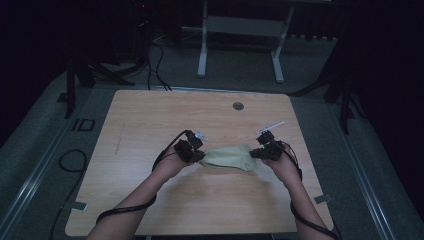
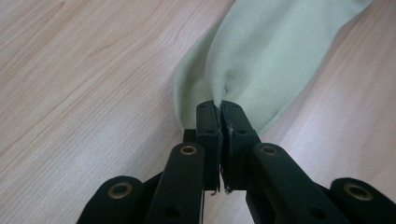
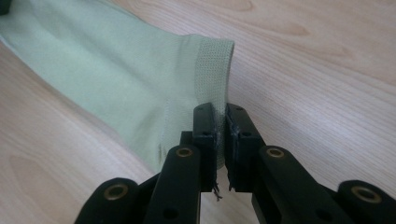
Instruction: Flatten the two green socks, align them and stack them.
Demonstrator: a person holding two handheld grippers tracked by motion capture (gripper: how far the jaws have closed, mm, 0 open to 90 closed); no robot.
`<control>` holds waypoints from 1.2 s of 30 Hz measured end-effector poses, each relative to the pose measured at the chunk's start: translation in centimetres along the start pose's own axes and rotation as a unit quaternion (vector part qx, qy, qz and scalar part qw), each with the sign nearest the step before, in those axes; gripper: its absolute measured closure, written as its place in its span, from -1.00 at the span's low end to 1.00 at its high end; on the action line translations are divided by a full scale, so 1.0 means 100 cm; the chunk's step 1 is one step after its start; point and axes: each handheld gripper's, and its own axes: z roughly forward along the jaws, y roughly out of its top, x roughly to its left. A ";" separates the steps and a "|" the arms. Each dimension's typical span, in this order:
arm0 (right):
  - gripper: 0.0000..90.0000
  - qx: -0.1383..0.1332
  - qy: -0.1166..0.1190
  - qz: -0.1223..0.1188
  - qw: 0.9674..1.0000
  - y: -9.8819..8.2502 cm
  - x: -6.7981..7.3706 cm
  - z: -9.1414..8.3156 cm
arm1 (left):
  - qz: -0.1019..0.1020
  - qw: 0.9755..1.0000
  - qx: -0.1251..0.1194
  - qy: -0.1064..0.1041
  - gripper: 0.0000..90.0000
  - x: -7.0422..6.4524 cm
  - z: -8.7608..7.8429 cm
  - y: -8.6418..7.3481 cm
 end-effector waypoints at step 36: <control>0.71 -0.012 0.024 -0.020 0.999 -0.007 0.028 0.015 | 0.011 1.000 -0.025 -0.001 0.92 -0.012 0.025 0.017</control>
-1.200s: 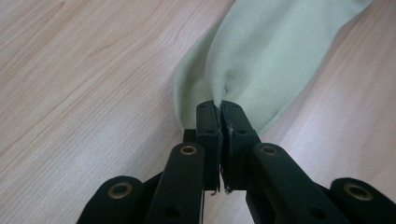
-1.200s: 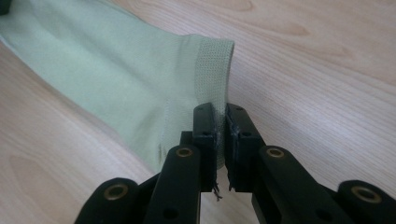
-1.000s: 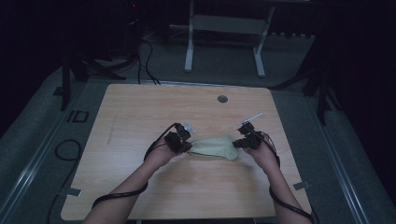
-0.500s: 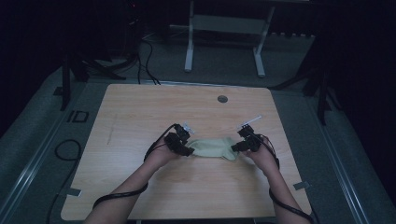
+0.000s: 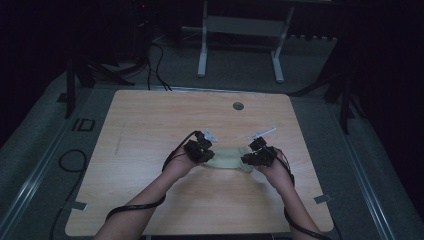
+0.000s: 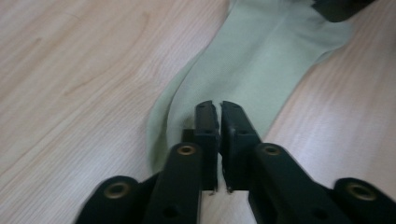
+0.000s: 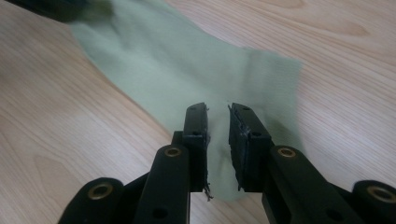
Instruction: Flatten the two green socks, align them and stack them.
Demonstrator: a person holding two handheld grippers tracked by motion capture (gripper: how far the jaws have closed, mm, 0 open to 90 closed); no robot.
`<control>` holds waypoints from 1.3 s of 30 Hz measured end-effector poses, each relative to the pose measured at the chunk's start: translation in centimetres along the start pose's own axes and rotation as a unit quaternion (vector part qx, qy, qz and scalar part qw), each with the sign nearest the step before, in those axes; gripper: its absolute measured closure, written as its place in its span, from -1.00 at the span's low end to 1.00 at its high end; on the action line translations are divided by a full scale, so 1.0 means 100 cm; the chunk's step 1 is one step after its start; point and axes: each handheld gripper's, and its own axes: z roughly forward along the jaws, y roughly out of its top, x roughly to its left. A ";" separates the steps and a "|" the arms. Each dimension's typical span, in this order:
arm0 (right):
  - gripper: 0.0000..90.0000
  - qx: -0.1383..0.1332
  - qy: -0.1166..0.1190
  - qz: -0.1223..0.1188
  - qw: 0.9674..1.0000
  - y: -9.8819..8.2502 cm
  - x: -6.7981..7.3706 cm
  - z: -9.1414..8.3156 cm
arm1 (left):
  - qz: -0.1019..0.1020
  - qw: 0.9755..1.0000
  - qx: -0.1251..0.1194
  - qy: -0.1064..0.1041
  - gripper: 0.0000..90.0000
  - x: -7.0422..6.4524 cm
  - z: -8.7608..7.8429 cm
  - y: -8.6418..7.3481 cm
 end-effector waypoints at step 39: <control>0.28 0.012 0.028 0.005 1.000 -0.006 -0.001 0.011 | -0.024 0.999 -0.041 -0.023 0.30 0.006 -0.003 -0.018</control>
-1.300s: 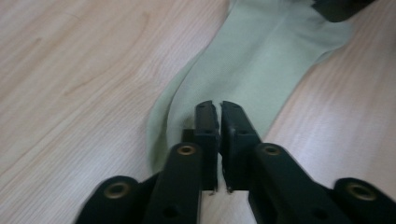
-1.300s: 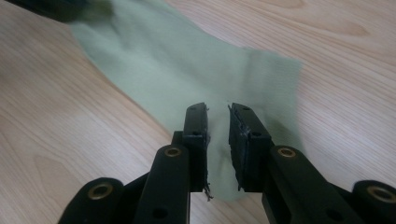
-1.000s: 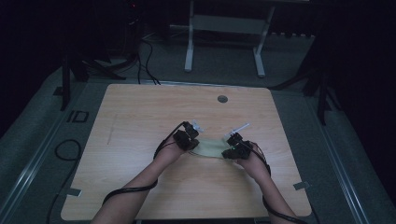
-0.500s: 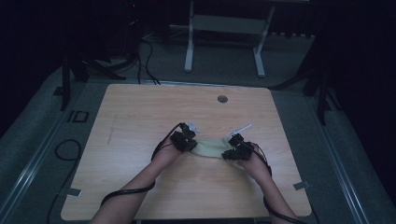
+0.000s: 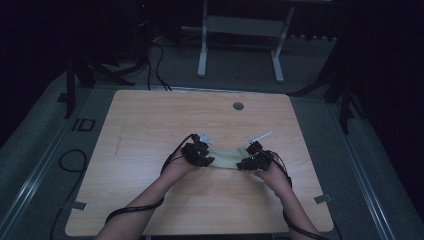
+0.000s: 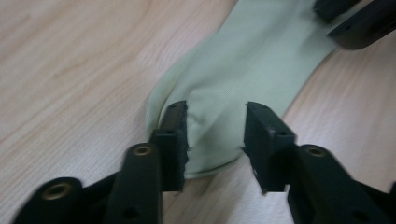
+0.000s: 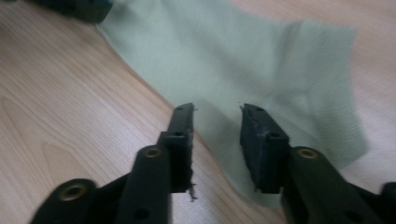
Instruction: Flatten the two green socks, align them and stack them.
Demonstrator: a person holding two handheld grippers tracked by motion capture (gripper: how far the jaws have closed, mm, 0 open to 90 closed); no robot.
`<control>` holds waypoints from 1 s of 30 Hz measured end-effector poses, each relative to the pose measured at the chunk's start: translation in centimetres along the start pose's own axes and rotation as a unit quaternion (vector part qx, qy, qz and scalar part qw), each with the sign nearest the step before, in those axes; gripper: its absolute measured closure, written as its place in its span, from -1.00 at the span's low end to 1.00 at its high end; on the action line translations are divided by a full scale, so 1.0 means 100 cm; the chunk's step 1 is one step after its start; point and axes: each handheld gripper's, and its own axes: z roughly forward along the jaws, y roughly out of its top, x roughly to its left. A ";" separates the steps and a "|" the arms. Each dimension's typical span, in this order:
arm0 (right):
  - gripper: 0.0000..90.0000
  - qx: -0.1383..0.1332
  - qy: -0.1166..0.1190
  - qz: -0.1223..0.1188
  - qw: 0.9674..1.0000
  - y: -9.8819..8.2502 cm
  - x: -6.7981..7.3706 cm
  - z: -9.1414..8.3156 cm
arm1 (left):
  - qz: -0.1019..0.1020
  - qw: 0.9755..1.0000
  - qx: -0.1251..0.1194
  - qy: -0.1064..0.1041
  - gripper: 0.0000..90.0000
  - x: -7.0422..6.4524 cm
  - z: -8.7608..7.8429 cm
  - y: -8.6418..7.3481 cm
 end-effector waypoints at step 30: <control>-0.68 -0.073 -0.038 0.009 0.997 -0.033 -0.036 -0.026 | -0.064 0.997 -0.036 -0.012 -0.85 0.003 -0.018 -0.043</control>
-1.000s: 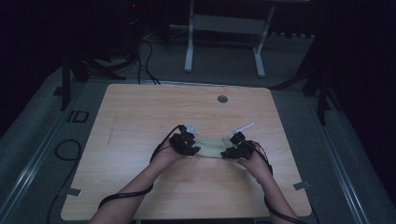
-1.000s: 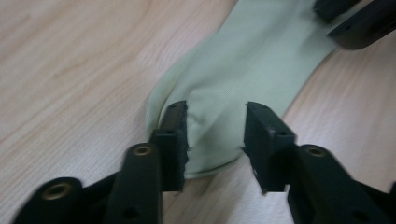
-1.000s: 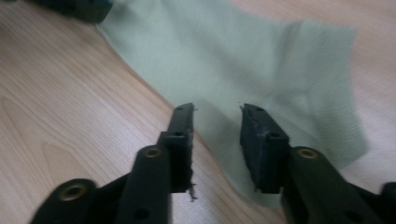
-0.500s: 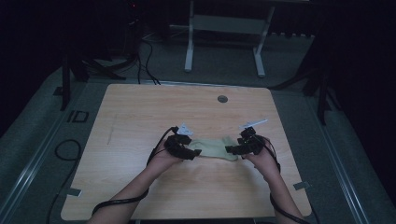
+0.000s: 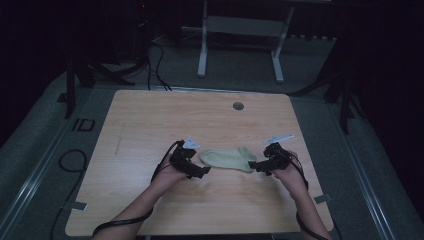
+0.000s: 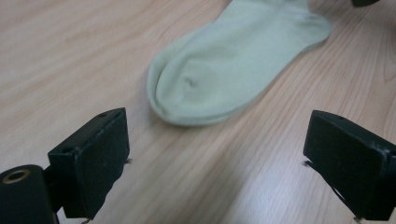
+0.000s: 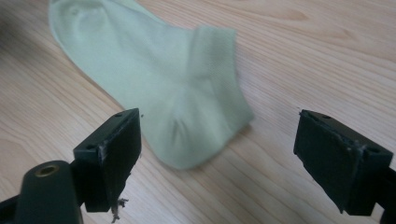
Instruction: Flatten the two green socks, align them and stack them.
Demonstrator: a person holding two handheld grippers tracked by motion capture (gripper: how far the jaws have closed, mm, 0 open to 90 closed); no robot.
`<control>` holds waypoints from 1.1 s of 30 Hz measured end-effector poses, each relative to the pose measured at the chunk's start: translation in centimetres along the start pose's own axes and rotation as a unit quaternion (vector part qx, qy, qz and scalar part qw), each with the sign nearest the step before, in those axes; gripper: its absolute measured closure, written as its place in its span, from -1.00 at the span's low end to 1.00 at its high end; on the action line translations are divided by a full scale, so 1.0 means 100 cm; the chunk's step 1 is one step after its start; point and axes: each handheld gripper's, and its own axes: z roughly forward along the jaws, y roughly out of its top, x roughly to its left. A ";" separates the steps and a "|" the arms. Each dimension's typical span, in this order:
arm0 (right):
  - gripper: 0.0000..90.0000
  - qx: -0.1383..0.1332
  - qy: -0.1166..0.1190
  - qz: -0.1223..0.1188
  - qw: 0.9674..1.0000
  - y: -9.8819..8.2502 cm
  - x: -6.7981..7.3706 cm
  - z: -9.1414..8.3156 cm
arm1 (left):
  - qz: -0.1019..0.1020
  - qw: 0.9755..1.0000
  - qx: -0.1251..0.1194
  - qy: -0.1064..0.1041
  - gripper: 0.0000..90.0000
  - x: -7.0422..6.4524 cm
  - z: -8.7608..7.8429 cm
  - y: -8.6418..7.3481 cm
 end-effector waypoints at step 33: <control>-0.70 -0.060 -0.096 0.027 0.993 -0.079 -0.035 -0.030 | -0.036 0.996 -0.033 0.077 -0.93 0.033 -0.052 -0.069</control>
